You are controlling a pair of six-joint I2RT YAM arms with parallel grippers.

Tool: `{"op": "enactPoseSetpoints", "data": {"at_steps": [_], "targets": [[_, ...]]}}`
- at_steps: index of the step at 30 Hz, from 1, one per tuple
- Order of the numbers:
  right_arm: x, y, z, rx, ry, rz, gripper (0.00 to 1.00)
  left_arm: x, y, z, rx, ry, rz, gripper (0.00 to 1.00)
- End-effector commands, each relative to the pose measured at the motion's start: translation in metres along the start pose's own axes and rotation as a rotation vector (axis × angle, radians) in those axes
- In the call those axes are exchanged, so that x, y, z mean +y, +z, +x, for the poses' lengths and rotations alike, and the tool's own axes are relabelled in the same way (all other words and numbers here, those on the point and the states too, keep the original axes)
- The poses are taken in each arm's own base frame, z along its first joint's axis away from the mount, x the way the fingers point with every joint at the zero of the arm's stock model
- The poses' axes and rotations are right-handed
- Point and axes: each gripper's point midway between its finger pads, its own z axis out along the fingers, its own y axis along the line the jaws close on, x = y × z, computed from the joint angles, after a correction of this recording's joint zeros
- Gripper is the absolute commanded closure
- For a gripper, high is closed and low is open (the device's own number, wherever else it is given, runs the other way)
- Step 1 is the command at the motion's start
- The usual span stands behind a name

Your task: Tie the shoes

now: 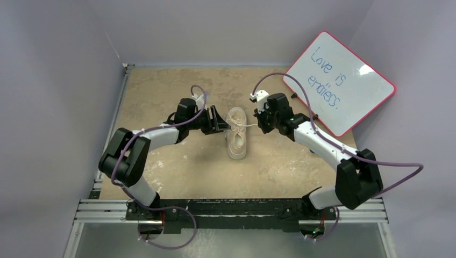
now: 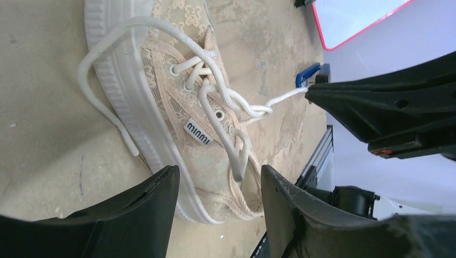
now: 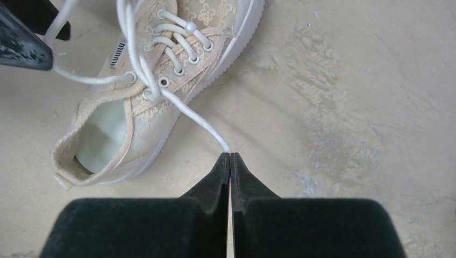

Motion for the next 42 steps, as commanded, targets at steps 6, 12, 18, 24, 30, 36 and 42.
{"op": "enactPoseSetpoints", "data": {"at_steps": [6,12,18,24,30,36,42], "targets": [[0.003,-0.026,-0.007,-0.058,0.099,0.02,1.0,0.009,-0.039,-0.042,-0.182,-0.077,-0.27,0.39],[0.008,-0.035,-0.007,-0.082,0.095,-0.004,1.0,0.03,-0.023,-0.067,-0.19,-0.139,-0.4,0.47],[0.005,-0.037,-0.017,-0.108,0.091,0.005,1.0,0.06,-0.011,-0.06,-0.153,0.065,-0.479,0.61],[0.008,-0.038,-0.029,-0.125,0.105,-0.016,1.0,0.073,0.006,-0.053,-0.086,0.202,-0.48,0.53],[0.01,-0.041,-0.032,-0.138,0.11,-0.028,1.0,0.084,0.018,-0.053,-0.072,0.263,-0.499,0.55],[0.012,-0.039,-0.028,-0.126,0.111,-0.036,1.0,0.088,0.028,-0.061,-0.075,0.281,-0.52,0.54],[0.012,-0.039,-0.029,-0.129,0.139,-0.035,1.0,0.093,0.036,-0.061,-0.058,0.354,-0.595,0.54]]}}
